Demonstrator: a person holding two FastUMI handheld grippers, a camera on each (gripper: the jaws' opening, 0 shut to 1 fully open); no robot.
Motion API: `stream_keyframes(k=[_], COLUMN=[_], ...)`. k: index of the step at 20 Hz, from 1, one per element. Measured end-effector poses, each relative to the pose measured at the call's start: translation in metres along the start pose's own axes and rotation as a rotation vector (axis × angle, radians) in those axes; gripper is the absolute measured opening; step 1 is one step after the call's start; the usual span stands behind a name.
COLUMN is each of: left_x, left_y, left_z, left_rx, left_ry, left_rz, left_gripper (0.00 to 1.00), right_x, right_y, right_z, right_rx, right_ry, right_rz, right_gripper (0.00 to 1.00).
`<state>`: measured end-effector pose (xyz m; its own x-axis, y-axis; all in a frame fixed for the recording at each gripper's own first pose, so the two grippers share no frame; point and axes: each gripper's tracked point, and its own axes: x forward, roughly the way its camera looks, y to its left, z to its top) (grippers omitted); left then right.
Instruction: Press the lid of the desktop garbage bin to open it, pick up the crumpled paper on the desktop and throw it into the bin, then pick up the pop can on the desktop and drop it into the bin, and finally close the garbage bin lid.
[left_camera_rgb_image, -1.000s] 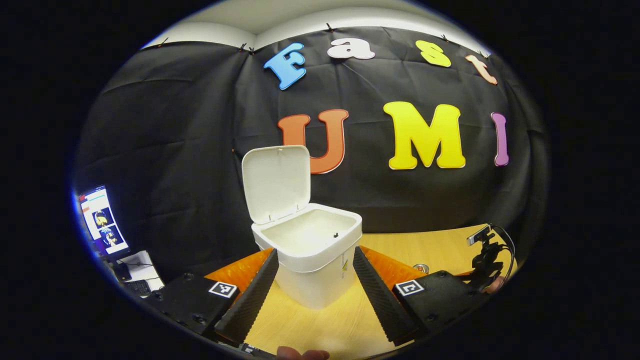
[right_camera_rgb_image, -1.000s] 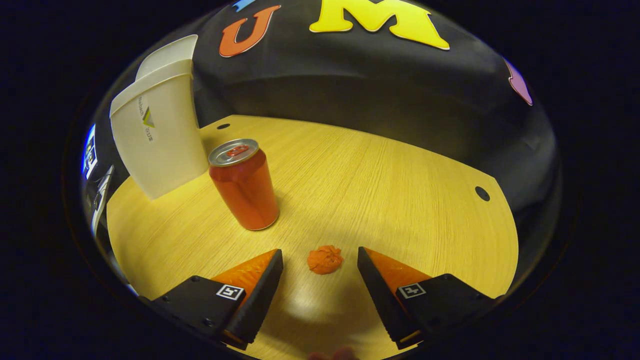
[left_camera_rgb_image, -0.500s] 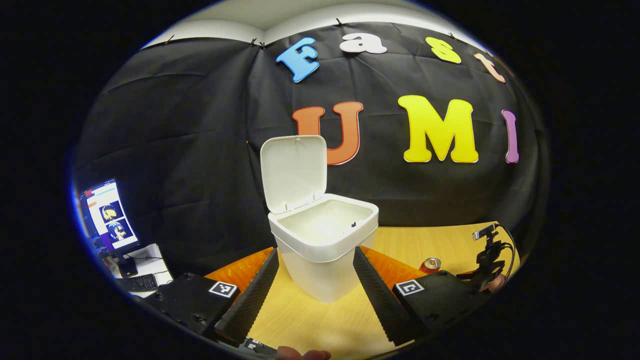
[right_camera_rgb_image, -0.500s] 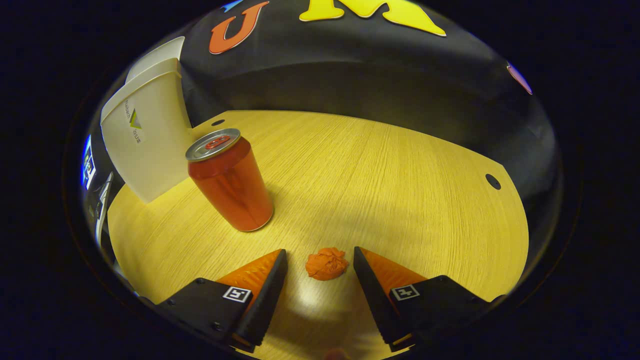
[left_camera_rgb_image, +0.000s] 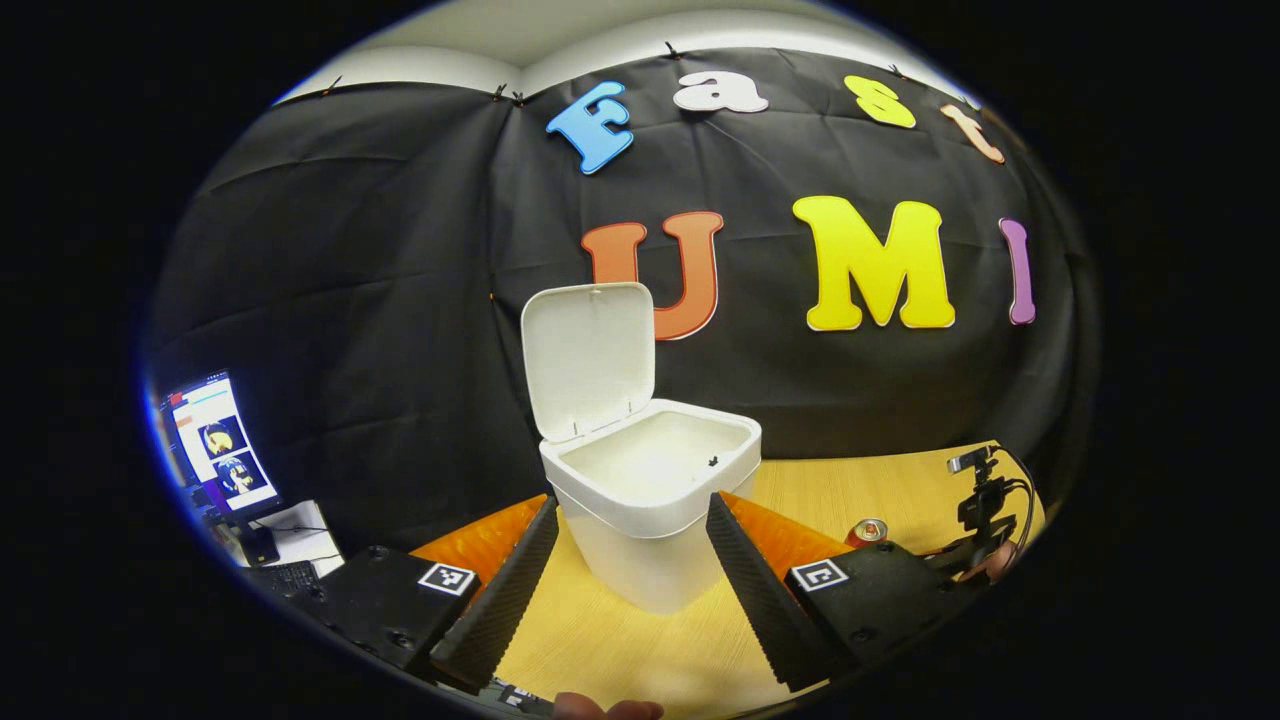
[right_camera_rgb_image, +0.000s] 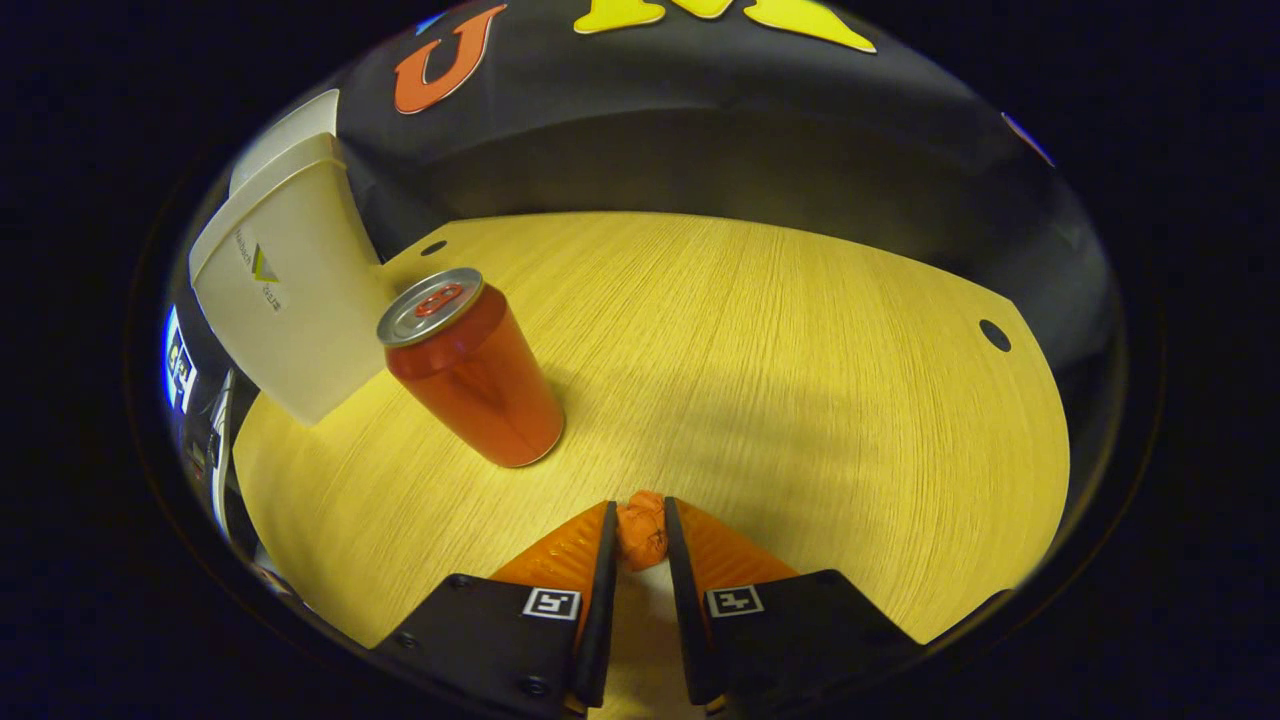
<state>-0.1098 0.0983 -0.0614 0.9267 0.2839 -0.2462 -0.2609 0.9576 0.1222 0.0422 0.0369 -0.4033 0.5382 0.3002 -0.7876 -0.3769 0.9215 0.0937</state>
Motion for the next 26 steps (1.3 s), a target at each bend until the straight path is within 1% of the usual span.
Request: stream_keyframes(k=[2, 4, 5, 7, 10, 11, 12, 15, 19, 23, 25, 26], left_x=[0.003, 0.006, 0.009, 0.013, 0.02, 0.022, 0.024, 0.029, 0.03, 0.03, 0.028, 0.027], left_y=[-0.004, -0.007, -0.01, -0.014, -0.016, -0.015, -0.013, -0.001, 0.02, 0.041, 0.053, 0.058], left_z=[-0.001, -0.003, -0.003, -0.003, -0.005, -0.006, -0.006, -0.01, -0.017, -0.021, -0.019, -0.017], left_rx=[-0.006, -0.008, -0.01, -0.015, -0.03, -0.033, -0.035, -0.051, -0.083, -0.109, -0.115, -0.12], left_ry=[0.002, -0.003, -0.006, -0.011, -0.015, -0.018, -0.02, -0.021, -0.013, -0.008, -0.017, -0.024], left_rz=[-0.022, -0.047, -0.061, -0.084, -0.11, -0.113, -0.114, -0.1, -0.064, -0.032, -0.014, -0.007], left_gripper=[0.98, 0.98, 0.98, 0.98, 0.98, 0.98, 0.98, 0.99, 0.99, 0.99, 0.99, 0.99], right_x=[-0.017, -0.042, -0.056, -0.084, -0.119, -0.131, -0.143, -0.173, -0.197, -0.216, -0.221, -0.223], right_y=[0.008, 0.023, 0.031, 0.046, 0.067, 0.077, 0.087, 0.117, 0.161, 0.198, 0.221, 0.232], right_z=[0.01, 0.027, 0.036, 0.053, 0.083, 0.094, 0.108, 0.147, 0.188, 0.225, 0.242, 0.25], right_rx=[0.014, 0.023, 0.025, 0.033, 0.036, 0.033, 0.03, 0.03, 0.036, -0.003, -0.031, -0.05], right_ry=[-0.03, -0.072, -0.091, -0.125, -0.171, -0.187, -0.208, -0.27, -0.298, -0.352, -0.377, -0.389], right_rz=[0.001, 0.022, 0.036, 0.058, 0.076, 0.086, 0.099, 0.144, 0.221, 0.263, 0.286, 0.298], right_gripper=[0.31, 0.29, 0.31, 0.31, 0.31, 0.29, 0.31, 0.3, 0.3, 0.29, 0.3, 0.29])
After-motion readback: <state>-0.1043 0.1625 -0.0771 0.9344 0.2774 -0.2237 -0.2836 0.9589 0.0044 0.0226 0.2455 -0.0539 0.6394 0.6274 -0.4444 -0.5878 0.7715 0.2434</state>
